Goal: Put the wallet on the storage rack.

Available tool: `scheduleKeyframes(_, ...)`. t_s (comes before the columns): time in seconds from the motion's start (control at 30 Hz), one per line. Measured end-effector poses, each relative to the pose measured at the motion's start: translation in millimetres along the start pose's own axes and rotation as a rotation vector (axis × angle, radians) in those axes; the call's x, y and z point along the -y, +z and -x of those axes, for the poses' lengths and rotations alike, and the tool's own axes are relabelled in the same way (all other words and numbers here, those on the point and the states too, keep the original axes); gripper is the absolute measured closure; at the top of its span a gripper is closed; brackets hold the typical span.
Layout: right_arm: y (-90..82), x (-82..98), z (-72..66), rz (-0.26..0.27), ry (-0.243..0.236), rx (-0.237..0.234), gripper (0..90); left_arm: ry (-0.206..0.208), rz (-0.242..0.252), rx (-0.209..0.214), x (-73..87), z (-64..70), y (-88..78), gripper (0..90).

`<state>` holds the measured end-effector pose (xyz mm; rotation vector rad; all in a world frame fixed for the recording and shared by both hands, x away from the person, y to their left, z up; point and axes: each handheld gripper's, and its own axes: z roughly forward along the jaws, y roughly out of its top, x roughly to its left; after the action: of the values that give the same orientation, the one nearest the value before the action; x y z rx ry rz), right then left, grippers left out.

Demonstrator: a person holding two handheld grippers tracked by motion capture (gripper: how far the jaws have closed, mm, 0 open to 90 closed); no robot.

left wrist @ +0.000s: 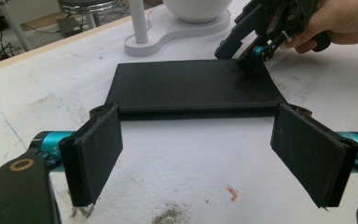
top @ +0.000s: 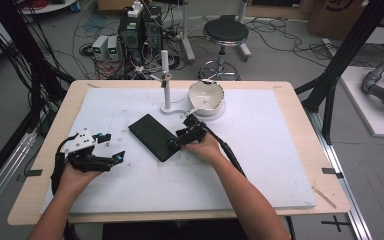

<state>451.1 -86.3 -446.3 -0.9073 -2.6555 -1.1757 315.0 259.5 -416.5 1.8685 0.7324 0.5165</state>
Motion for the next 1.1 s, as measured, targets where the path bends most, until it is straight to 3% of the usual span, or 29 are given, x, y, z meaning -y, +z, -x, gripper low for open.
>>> scheduleKeyframes(0.07,0.0,0.5,-0.5,0.003,0.011,-0.008,41.8,0.000,-0.001,0.001,0.1,0.3,0.2,16.7)
scheduleKeyframes(0.13,0.4,2.0,0.1,0.003,0.037,-0.048,49.8,0.000,-0.001,0.001,0.1,0.7,0.6,16.7)
scheduleKeyframes(0.23,-0.1,5.1,0.4,0.018,0.068,-0.054,55.2,0.001,-0.007,0.001,0.1,1.0,1.2,16.7)
scheduleKeyframes(0.4,-2.6,8.0,4.1,0.041,0.122,-0.077,71.7,0.004,-0.011,-0.001,0.3,1.8,1.1,16.7)
scheduleKeyframes(0.57,-4.8,5.6,-0.3,0.046,0.084,-0.055,81.3,0.001,-0.007,-0.006,0.2,1.5,-0.5,16.7)
scheduleKeyframes(0.77,-10.7,3.9,-5.5,0.052,0.044,-0.035,84.0,-0.005,-0.001,-0.011,1.4,-0.5,-3.1,16.7)
scheduleKeyframes(1.1,-58.3,-5.3,-27.3,0.094,-0.132,0.016,84.6,-0.023,0.015,0.001,1.4,-3.2,-3.8,16.7)
